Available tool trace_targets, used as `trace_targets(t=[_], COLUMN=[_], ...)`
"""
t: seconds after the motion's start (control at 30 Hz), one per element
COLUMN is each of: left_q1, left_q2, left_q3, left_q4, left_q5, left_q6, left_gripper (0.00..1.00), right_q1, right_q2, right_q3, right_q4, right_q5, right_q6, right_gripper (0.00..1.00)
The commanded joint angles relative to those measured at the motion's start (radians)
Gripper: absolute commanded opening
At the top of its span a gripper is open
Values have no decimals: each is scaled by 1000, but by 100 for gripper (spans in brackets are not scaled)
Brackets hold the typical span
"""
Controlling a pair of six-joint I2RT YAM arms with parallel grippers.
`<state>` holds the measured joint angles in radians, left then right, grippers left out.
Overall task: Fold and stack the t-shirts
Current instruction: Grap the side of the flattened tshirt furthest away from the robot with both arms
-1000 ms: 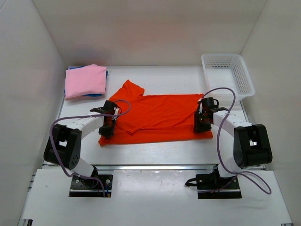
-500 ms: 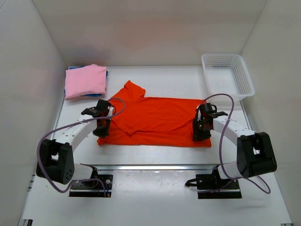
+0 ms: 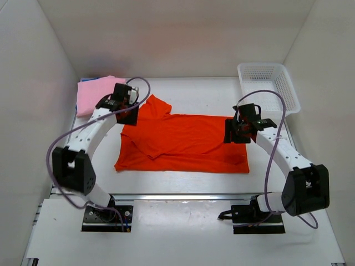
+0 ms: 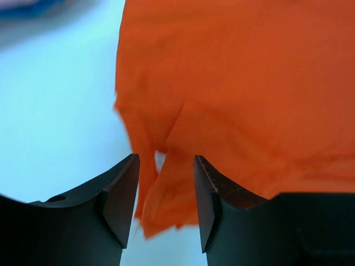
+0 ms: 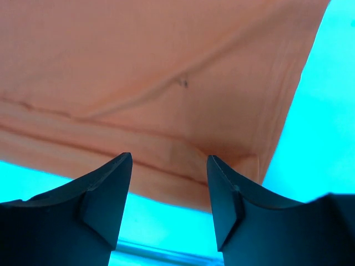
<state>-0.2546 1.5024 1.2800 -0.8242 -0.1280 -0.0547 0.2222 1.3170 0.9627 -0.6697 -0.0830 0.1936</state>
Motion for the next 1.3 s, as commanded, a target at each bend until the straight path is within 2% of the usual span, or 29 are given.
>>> trace_targets(t=[0.0, 0.23, 0.3, 0.37, 0.5, 0.73, 0.8, 1.0, 1.07, 1.1, 1.17, 1.27], left_q1=[18, 38, 48, 54, 55, 48, 58, 81, 89, 97, 109, 118], left_q2=[149, 474, 548, 616, 775, 944, 973, 1070, 1073, 1064, 1053, 1015], left_q3=[143, 412, 484, 559, 712, 899, 929, 1087, 1079, 1066, 1040, 981], left_q4=[135, 246, 249, 235, 194, 97, 57, -73, -84, -95, -95, -102], left_q5=[79, 93, 85, 100, 114, 143, 166, 229, 254, 278, 316, 347], left_q6=[27, 87, 98, 84, 78, 69, 61, 27, 3, -7, -16, -16], left_gripper=[56, 59, 63, 67, 81, 83, 75, 42, 24, 20, 0, 0], right_q1=[20, 32, 29, 34, 31, 17, 8, 0, -3, -3, -7, -14], right_q2=[53, 143, 151, 171, 182, 186, 182, 179, 188, 183, 195, 238], right_q3=[57, 97, 91, 91, 77, 61, 60, 54, 56, 50, 53, 76], right_q4=[93, 195, 215, 219, 237, 269, 272, 283, 277, 286, 291, 294], right_q5=[20, 8, -1, -4, -23, -38, -46, -60, -58, -55, -38, 27], right_q6=[26, 59, 73, 64, 70, 73, 69, 75, 69, 69, 57, 53], right_gripper=[54, 53, 53, 53, 52, 51, 52, 51, 52, 51, 51, 51])
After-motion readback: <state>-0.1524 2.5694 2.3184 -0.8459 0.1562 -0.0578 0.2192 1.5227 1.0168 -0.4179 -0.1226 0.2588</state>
